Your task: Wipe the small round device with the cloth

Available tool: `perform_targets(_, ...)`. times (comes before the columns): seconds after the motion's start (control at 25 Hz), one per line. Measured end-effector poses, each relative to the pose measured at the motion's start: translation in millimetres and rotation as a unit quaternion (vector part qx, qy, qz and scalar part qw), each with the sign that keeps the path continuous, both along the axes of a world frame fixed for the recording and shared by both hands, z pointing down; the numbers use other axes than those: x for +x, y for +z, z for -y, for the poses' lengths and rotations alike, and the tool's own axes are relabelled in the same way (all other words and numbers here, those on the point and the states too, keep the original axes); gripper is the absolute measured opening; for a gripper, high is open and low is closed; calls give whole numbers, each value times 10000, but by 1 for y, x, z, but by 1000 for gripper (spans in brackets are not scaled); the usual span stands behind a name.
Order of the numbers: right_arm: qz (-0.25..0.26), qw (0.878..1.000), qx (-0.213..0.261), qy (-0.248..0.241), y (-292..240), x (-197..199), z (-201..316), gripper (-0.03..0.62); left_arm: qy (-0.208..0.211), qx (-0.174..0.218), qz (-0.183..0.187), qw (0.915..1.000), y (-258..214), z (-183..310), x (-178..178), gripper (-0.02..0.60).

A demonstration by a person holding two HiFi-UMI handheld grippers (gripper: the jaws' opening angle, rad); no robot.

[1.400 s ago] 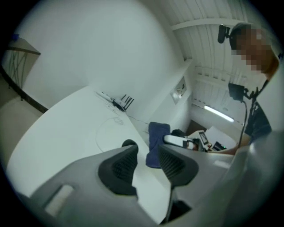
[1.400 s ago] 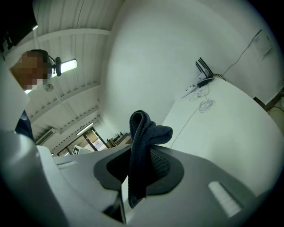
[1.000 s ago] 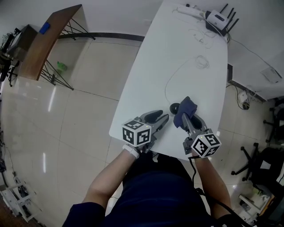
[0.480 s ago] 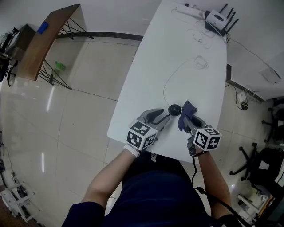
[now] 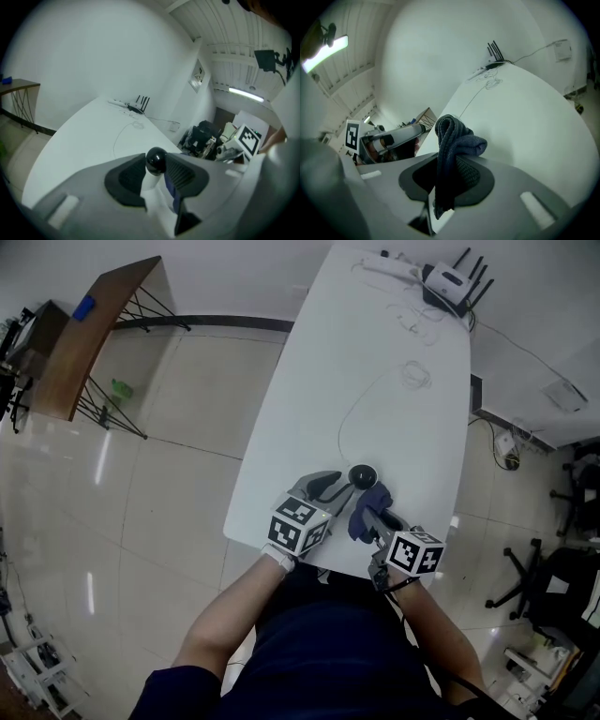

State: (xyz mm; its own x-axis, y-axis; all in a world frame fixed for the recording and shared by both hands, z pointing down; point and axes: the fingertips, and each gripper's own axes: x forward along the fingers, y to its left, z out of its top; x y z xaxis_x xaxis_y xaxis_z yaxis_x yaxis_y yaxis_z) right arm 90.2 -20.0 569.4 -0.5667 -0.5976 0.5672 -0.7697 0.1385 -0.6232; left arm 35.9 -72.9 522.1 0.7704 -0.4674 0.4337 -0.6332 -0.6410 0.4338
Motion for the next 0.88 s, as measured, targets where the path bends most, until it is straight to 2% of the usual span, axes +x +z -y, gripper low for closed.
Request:
perform_targets(0.04,73,9999,0,110,-1,2,2,74,-43,-3,-8,10000,0,0,-3,135)
perform_targets(0.12,-124,9995,116,248,-5,13,10,74,-120,3,-22,9999,0,-2,-9,135)
perform_targets(0.24,-979,9942,455,29,-14,29,28,74,-294,2,-51,9996,-2,-4,-23,133)
perform_targets(0.32,-1774,9801,782,-435,-22,32,40,74,-414,-7,-69,9991,-2,-7,-32,132)
perform_targets(0.36,-2278,9653,1004,-785,-27,31,47,74,-461,-10,-76,9989,-3,-8,-36,132)
perform_targets(0.4,-2854,9422,1271,-1210,-33,27,52,74,-499,-10,-84,9987,-3,-10,-39,132)
perform_targets(0.44,-3456,9100,1559,-1678,-41,20,58,74,-536,-6,-92,9985,-4,-11,-43,132)
perform_targets(0.48,-4004,8719,1833,-2140,-50,10,62,74,-578,1,-101,9983,-4,-13,-46,132)
perform_targets(0.6,-5148,7518,2465,-3302,-60,-23,63,74,-757,20,-147,9970,-7,-14,-58,130)
perform_targets(0.72,-6059,6148,2882,-4146,-54,-49,51,72,-963,23,-201,9951,-9,-16,-71,129)
perform_targets(0.76,-6218,5829,2931,-4332,-51,-57,44,72,-1023,22,-215,9945,-9,-17,-76,127)
perform_targets(0.8,-6279,5651,2928,-4481,-47,-64,37,73,-1077,19,-227,9939,-10,-18,-81,127)
perform_targets(0.88,-6270,5535,2821,-4699,-36,-72,22,72,-1179,-4,-247,9927,-9,-18,-89,126)
